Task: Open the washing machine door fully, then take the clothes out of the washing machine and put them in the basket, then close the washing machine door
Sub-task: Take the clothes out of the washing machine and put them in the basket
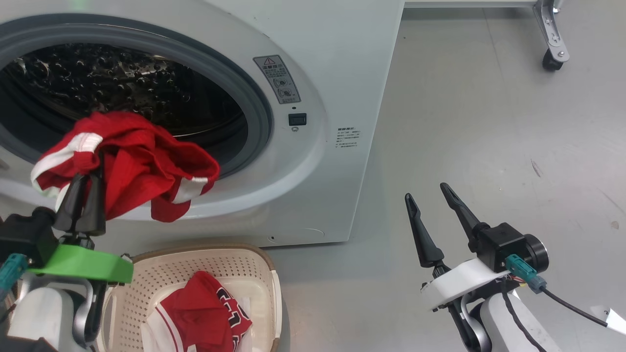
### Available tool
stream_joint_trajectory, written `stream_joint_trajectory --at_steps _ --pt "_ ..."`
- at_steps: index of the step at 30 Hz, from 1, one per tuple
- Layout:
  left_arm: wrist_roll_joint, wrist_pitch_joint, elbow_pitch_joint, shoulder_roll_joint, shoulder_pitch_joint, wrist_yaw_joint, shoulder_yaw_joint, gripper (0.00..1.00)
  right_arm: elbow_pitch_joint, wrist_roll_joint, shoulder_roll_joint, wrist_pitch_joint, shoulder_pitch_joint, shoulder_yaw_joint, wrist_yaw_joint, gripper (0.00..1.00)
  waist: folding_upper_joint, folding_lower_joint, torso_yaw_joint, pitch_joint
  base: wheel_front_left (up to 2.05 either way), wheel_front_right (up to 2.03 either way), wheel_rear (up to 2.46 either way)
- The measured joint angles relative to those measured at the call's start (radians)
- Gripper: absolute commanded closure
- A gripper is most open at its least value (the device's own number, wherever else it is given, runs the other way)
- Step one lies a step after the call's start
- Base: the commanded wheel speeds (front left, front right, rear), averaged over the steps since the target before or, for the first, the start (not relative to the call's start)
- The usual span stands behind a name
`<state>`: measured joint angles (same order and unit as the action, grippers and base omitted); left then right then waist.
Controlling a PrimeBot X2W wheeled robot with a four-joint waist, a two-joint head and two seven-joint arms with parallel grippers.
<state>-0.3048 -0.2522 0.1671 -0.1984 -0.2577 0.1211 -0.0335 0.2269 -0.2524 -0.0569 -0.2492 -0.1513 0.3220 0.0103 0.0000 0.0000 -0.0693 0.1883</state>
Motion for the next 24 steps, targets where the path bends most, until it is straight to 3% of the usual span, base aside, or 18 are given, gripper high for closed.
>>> stream_joint_trajectory --at_steps 8,14,24 --pt "0.015 0.000 -0.033 -0.011 0.093 0.000 -0.052 1.00 0.006 0.004 0.000 0.000 0.004 0.003 0.009 0.00 0.0000 0.0000 0.000 -0.002 0.00 0.00 0.00" --pt "0.015 0.000 0.041 -0.022 0.180 0.007 -0.149 1.00 0.012 0.009 0.000 0.000 0.013 0.007 0.016 0.00 0.0000 0.0000 -0.006 -0.006 0.00 0.00 0.00" --pt "-0.003 0.031 0.142 -0.027 0.205 0.007 -0.183 1.00 0.012 0.016 0.000 0.000 0.013 0.013 0.024 0.00 0.0000 0.0000 -0.030 0.011 0.00 0.00 0.00"
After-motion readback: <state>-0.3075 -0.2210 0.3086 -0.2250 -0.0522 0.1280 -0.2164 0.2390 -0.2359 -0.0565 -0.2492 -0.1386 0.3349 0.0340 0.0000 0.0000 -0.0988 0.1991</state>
